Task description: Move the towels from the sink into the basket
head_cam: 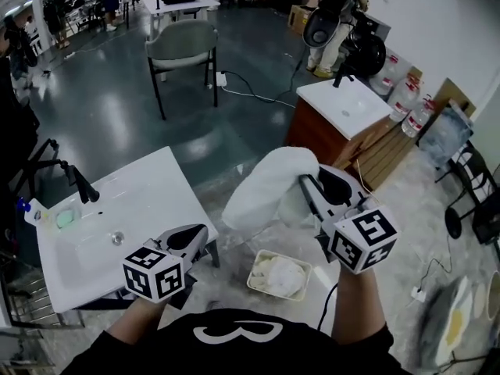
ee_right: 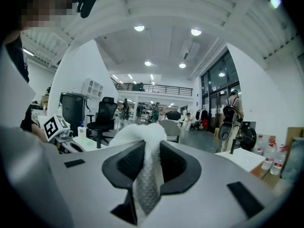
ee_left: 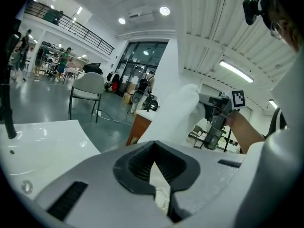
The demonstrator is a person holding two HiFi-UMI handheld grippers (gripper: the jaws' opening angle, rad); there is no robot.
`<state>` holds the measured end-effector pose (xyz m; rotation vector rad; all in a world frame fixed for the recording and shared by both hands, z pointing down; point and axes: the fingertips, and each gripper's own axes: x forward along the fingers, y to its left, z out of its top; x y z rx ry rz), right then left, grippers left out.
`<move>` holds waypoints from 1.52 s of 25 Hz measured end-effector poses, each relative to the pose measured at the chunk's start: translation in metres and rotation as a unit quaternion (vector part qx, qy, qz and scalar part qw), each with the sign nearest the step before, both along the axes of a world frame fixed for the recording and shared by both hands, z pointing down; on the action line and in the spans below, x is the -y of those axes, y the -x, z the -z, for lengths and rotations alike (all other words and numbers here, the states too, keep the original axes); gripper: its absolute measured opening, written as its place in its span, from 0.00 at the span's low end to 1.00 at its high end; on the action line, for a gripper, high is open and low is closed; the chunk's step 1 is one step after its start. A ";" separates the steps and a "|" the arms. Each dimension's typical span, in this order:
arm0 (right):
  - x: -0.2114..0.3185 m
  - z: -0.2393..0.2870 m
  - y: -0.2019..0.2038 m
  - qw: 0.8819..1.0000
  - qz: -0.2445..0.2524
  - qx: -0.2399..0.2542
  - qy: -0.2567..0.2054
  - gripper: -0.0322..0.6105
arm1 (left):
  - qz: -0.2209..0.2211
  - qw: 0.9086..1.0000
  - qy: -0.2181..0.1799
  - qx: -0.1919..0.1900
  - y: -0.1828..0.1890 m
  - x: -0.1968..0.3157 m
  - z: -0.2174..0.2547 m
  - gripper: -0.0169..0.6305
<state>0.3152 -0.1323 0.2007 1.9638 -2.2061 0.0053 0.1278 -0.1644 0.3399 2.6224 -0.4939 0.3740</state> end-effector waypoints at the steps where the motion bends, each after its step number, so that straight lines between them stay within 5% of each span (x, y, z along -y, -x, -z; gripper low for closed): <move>1: -0.008 -0.004 -0.010 1.000 -0.010 0.002 0.005 0.19 | -0.008 1.000 0.003 0.002 -0.009 -0.005 -0.002 0.04; 17: -0.138 -0.157 -0.099 0.983 -0.113 0.083 0.119 0.19 | -0.101 0.990 0.073 0.072 -0.110 -0.089 -0.089 0.04; 30: -0.184 -0.363 -0.118 0.946 -0.173 0.148 0.229 0.20 | -0.091 0.987 0.092 0.099 -0.124 -0.133 -0.209 0.04; 38: -0.188 -0.493 -0.129 0.921 -0.203 0.132 0.305 0.20 | -0.115 0.981 0.086 0.128 -0.116 -0.151 -0.287 0.04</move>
